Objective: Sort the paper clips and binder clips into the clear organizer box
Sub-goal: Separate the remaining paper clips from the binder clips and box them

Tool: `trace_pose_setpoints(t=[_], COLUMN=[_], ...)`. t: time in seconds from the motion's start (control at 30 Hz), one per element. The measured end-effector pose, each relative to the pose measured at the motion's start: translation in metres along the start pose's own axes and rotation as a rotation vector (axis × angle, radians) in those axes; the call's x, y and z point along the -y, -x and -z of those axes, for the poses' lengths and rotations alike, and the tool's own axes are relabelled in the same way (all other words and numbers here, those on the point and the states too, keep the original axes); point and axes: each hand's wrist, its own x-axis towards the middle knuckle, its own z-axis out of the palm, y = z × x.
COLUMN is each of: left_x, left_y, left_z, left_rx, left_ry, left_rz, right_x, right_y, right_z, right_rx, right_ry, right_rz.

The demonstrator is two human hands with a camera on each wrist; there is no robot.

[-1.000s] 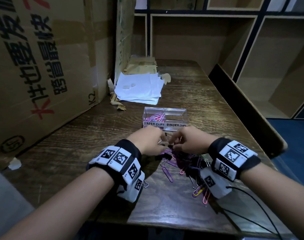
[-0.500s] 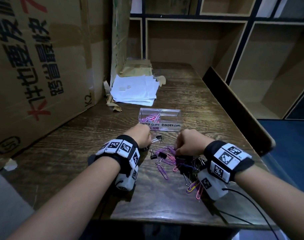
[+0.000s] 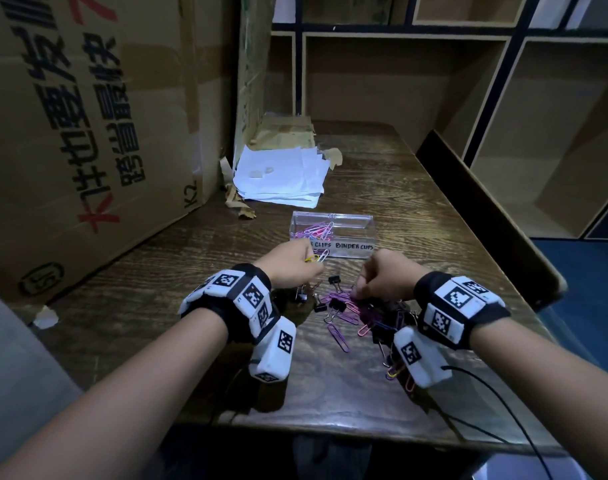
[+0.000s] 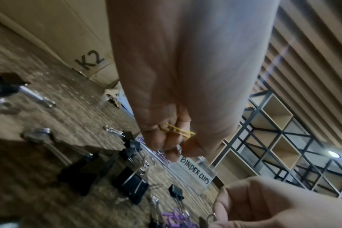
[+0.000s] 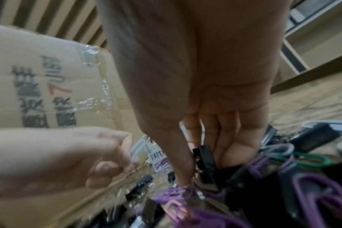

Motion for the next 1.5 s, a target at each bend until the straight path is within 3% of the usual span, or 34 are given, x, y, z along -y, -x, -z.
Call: trace_pose_setpoints(t=[0.2, 0.3, 0.43, 0.67, 0.83, 0.93, 1.07, 1.17, 1.3, 1.5], left_x=[0.003, -0.002, -0.002, -0.005, -0.008, -0.009, -0.007, -0.005, -0.001, -0.008], left_y=[0.004, 0.002, -0.003, -0.011, -0.011, -0.007, -0.004, -0.008, -0.011, -0.013], left_z=[0.001, -0.001, -0.008, -0.016, -0.012, -0.003, 0.001, -0.004, -0.018, -0.033], left_rx=[0.091, 0.125, 0.066, -0.003, 0.016, 0.041, 0.162, 0.180, 0.050, 0.035], left_ry=[0.158, 0.187, 0.297, 0.166, 0.831, 0.986, 1.029, 0.777, -0.122, -0.351], left_rz=[-0.003, 0.015, 0.007, 0.094, 0.259, 0.284, 0.298, 0.225, -0.075, -0.135], right_x=[-0.005, -0.001, 0.008, 0.017, 0.020, 0.023, 0.022, 0.020, 0.017, 0.015], right_y=[-0.001, 0.005, 0.011, 0.013, 0.007, 0.007, 0.004, 0.004, 0.007, 0.015], right_z=[0.004, 0.010, 0.011, -0.008, -0.010, -0.008, -0.008, -0.005, -0.001, -0.011], right_rx=[-0.027, -0.049, 0.048, 0.003, 0.032, 0.031, 0.032, 0.020, -0.002, 0.117], right_ry=[-0.204, -0.059, 0.083, 0.280, 0.242, 0.219, 0.180, 0.128, 0.136, 0.351], right_rz=[0.028, 0.064, 0.056, 0.173, 0.148, 0.166, 0.195, 0.163, 0.075, 0.093])
